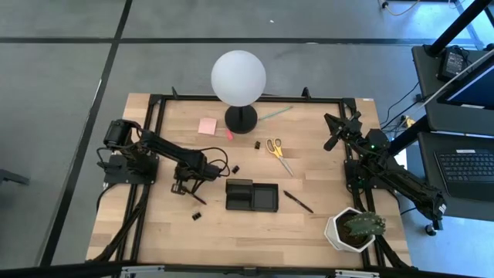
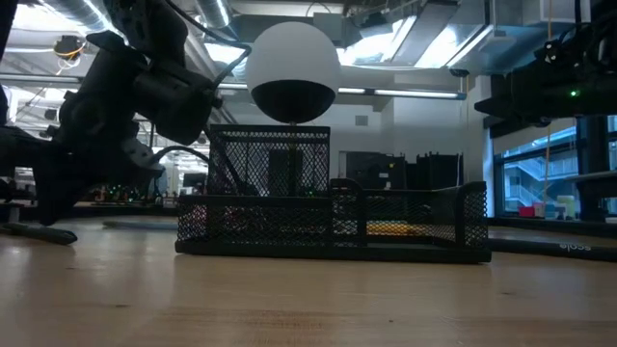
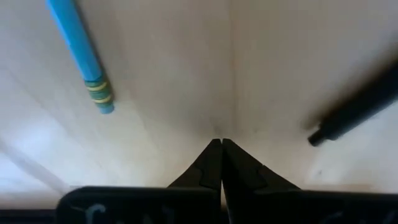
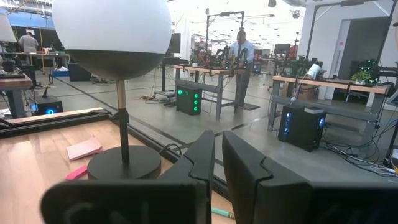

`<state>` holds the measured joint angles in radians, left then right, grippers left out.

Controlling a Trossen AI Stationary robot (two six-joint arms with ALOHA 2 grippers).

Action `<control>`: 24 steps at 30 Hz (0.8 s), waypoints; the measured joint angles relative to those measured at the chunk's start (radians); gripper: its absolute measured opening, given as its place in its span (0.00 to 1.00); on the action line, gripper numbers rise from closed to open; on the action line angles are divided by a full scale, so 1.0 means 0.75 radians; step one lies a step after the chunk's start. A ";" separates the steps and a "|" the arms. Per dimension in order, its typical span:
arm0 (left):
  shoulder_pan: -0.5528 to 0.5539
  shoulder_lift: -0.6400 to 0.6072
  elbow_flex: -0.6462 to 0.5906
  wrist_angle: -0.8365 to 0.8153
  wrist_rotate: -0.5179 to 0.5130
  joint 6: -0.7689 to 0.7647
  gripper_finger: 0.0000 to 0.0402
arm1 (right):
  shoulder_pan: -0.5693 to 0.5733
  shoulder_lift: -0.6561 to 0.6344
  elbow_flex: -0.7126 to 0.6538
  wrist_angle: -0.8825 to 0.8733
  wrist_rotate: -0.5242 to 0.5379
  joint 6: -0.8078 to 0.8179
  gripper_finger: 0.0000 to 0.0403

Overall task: Pick and place office supplies into organizer
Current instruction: Put the blue pencil into the black desk organizer

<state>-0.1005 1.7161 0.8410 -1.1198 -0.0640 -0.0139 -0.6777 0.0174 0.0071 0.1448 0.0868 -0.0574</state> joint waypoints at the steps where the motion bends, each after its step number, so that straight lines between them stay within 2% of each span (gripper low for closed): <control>1: 0.000 0.000 0.001 -0.001 -0.028 0.000 0.00 | 0.000 0.000 0.000 0.000 0.000 0.000 0.09; 6: 0.011 -0.001 0.041 -0.001 -0.187 0.001 0.00 | 0.000 0.000 0.000 0.001 0.000 0.001 0.09; 9: 0.041 -0.022 0.060 0.005 -0.231 0.009 0.02 | 0.000 0.000 0.000 0.001 0.000 0.001 0.09; 16: 0.170 -0.165 0.061 0.043 -0.328 0.022 0.15 | 0.000 0.001 0.000 0.001 0.000 0.001 0.09; 19: 0.219 -0.217 0.061 0.069 -0.331 0.080 0.22 | 0.000 0.001 0.000 -0.001 0.000 0.001 0.09; 24: 0.262 -0.220 0.053 0.149 -0.239 0.256 0.31 | 0.000 0.001 0.000 -0.010 0.000 0.001 0.09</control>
<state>0.0959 1.5509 0.8804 -1.0081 -0.2435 0.1778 -0.6777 0.0177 0.0071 0.1370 0.0868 -0.0570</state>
